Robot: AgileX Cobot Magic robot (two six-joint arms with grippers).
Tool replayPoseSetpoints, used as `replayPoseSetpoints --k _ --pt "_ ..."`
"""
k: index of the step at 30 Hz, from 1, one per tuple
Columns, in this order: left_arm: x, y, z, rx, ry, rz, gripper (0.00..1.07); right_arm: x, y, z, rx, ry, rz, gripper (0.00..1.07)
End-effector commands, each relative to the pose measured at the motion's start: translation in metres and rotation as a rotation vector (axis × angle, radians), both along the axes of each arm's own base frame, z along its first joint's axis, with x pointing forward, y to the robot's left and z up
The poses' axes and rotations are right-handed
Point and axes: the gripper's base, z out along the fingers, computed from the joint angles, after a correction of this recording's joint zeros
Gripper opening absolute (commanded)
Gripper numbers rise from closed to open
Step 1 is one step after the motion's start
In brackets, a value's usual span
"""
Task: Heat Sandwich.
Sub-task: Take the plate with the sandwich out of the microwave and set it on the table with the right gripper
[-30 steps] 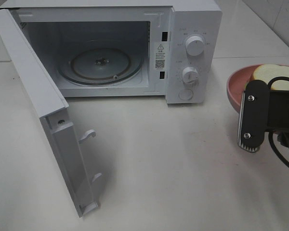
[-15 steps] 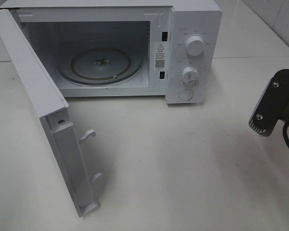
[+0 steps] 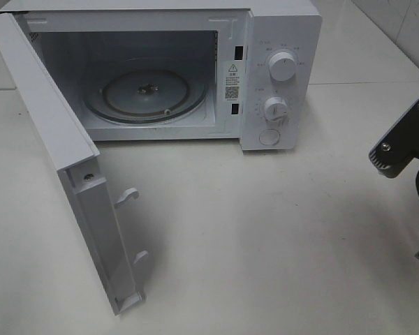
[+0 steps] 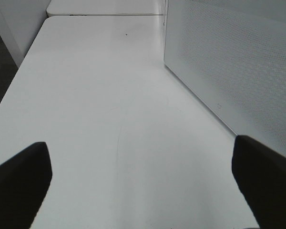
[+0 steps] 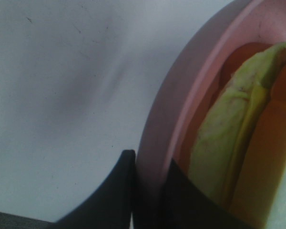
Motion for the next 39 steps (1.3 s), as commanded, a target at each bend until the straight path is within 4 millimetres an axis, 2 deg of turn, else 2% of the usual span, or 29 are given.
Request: replayPoseSetpoints --k 1,14,30,39 --pt "-0.003 -0.001 0.000 -0.004 -0.026 0.002 0.97 0.001 -0.002 0.003 -0.022 -0.026 -0.009 0.03" --pt "-0.003 -0.001 0.000 -0.004 -0.026 0.002 0.97 0.014 0.005 -0.016 -0.073 -0.020 -0.077 0.02" --pt "-0.003 -0.001 0.000 -0.004 -0.026 0.002 0.97 0.047 -0.014 -0.056 -0.032 0.052 -0.232 0.03" --pt "-0.003 -0.001 0.000 -0.004 -0.026 0.002 0.97 0.073 -0.016 -0.071 -0.046 -0.005 -0.298 0.04"
